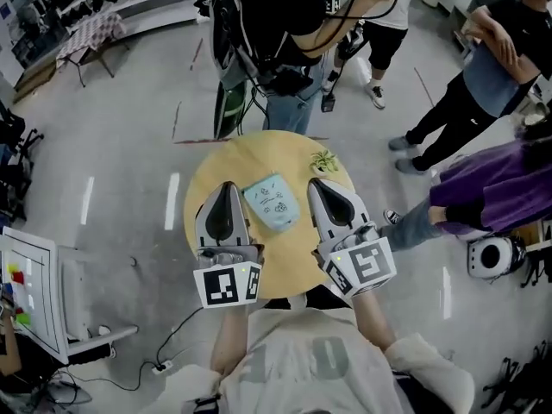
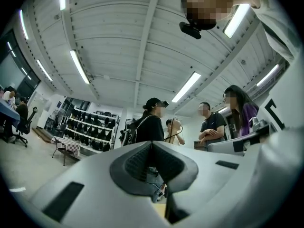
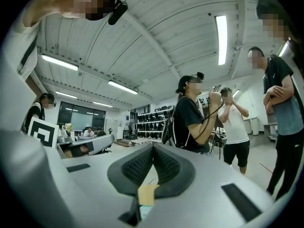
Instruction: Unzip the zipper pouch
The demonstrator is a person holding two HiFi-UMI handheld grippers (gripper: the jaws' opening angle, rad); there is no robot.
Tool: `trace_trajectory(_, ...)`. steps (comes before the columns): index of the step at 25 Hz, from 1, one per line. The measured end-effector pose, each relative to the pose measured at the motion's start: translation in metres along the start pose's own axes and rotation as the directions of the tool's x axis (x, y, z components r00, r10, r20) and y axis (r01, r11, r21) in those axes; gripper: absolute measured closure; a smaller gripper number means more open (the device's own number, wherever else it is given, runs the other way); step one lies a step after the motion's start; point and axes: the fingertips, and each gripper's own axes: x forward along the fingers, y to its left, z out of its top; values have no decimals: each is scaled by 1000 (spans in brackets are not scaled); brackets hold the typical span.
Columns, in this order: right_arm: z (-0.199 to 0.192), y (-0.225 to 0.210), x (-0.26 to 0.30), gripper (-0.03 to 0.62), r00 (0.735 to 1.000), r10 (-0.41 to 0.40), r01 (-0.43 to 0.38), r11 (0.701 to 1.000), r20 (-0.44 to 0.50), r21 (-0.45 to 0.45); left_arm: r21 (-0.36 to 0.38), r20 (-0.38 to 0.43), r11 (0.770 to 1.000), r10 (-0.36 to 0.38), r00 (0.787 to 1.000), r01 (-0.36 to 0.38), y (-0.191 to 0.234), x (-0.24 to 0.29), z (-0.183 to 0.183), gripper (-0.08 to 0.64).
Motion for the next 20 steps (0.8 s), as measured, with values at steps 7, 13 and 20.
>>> trace_trajectory(7,-18,-19,21,563,998,66,-65,997,-20,46,15,-12,997,72,997,-71,-2,12,-10,532)
trace_trajectory(13,-25,-23,34,563,995,99,-96,993,-34,68,33,-4,994,108,994,-108,5,18,-8,532)
trace_trajectory(20,-42,-22,55,453,969,240,-224,953,-58,205,47,-15,991,125,992,-124,6,26,-14,532)
